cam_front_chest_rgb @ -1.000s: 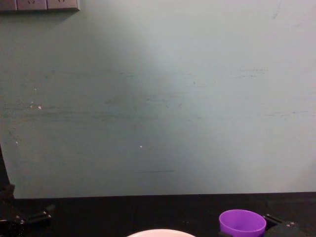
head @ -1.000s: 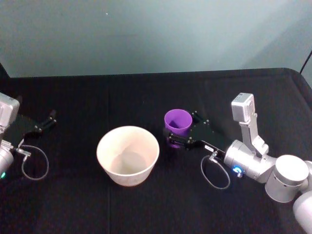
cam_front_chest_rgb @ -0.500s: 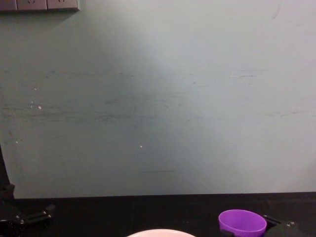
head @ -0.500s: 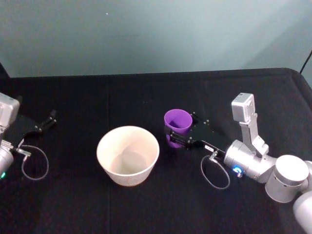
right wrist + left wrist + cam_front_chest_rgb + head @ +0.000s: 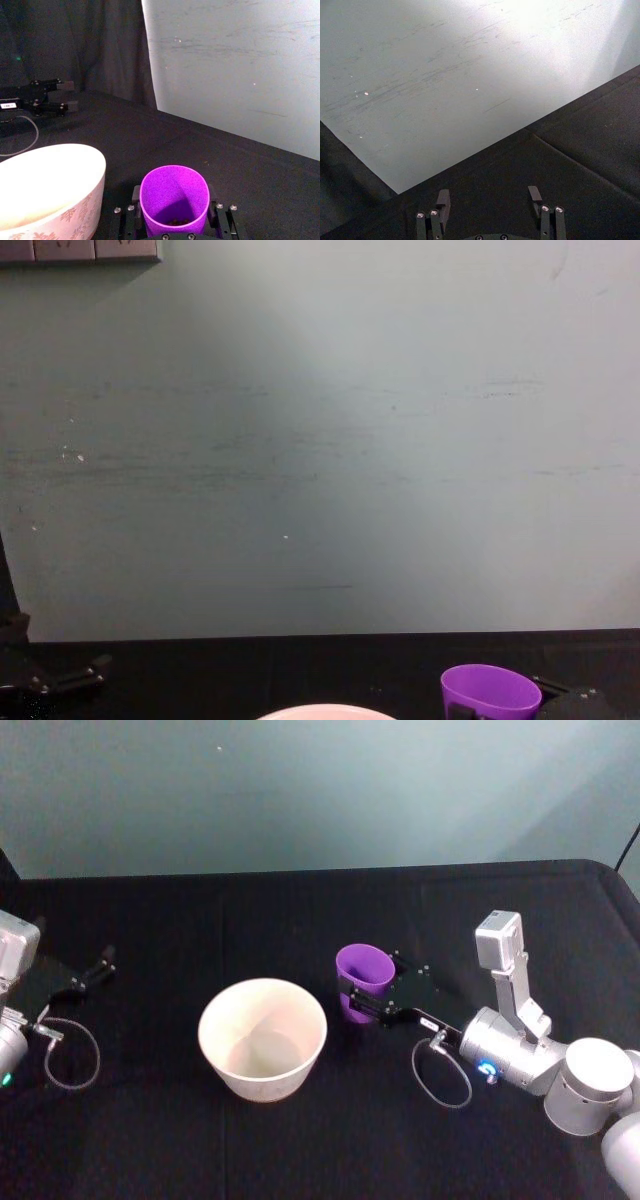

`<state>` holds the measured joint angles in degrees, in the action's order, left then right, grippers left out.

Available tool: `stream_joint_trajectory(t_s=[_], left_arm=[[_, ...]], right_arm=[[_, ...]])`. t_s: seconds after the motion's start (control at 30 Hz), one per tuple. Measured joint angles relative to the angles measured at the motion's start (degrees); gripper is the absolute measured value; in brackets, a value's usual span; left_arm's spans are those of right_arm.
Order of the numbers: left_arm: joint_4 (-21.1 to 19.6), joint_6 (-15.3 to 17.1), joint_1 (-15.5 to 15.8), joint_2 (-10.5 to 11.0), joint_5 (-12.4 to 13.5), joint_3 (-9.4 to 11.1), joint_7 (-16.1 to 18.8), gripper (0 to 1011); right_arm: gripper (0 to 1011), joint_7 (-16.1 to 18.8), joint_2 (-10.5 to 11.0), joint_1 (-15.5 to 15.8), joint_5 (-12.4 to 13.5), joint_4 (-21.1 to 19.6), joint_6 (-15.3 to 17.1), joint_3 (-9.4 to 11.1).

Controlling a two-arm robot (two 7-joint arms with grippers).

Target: Pick up the cup and pour the mung beans from the cup into the bowl.

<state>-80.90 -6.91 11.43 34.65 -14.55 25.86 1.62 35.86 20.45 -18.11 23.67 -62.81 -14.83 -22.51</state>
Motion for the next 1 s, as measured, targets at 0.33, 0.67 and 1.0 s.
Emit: stream_joint_trajectory(t_s=[0.33, 0.67, 1.0], left_arm=[[0.00, 0.00, 0.00, 0.00, 0.00, 0.00, 0.00, 1012], [0.00, 0.00, 0.00, 0.00, 0.00, 0.00, 0.00, 1011], [0.00, 0.00, 0.00, 0.00, 0.00, 0.00, 0.00, 1012]], right_arm=[[726, 0.00, 0.16, 0.18, -0.19, -0.43, -0.01, 0.01], [726, -1.70, 0.91, 1.94, -1.41, -4.35, -1.23, 1.10], [726, -4.08, 4.43, 4.08, 3.32, -15.83, 8.84, 4.97]])
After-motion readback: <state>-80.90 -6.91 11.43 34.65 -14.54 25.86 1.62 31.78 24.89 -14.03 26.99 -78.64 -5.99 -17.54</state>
